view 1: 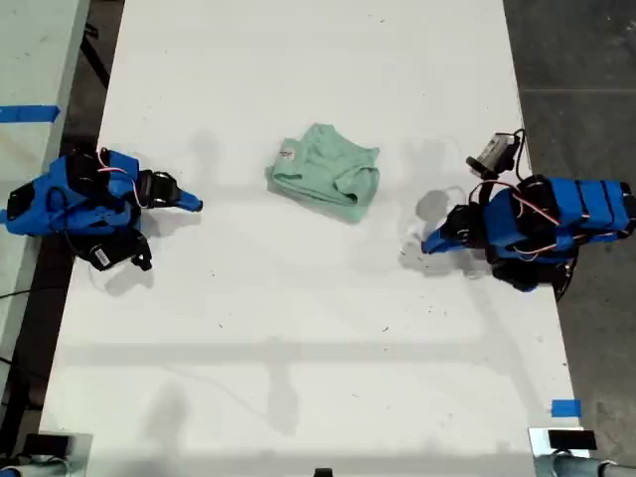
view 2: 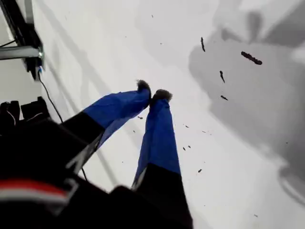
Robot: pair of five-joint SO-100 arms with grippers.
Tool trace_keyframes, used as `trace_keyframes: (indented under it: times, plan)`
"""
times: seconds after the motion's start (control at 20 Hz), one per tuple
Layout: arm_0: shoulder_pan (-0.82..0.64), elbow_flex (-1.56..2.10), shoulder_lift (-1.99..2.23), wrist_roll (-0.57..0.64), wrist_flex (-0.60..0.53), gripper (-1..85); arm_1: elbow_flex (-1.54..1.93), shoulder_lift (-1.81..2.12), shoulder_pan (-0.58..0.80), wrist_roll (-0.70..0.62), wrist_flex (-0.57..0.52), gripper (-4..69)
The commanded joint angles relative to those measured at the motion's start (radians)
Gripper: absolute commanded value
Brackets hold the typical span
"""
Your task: Fold tshirt
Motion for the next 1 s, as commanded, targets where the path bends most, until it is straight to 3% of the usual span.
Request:
trace_keyframes:
  times: [0.0,0.1,0.2,0.3,0.45,0.95]
  plan:
    - [0.02,0.026,0.003,-0.077,0.066,0.1,0.094,0.176,-0.025,0.0,-0.017,-0.6]
    - [0.026,0.031,0.003,-0.075,0.055,0.4,0.166,0.179,-0.021,0.026,-0.054,1.5]
    - [0.066,0.029,0.003,-0.074,0.08,8.0,0.173,0.179,0.031,-0.087,-0.072,2.3]
    - [0.146,0.028,0.003,-0.075,0.074,8.9,0.173,0.179,0.095,-0.242,-0.072,2.6]
    - [0.184,0.029,0.003,-0.069,0.078,9.1,0.172,0.179,0.146,-0.706,-0.064,2.3]
    - [0.195,0.029,0.003,-0.069,0.078,9.2,0.17,0.179,0.143,-0.701,-0.061,1.9]
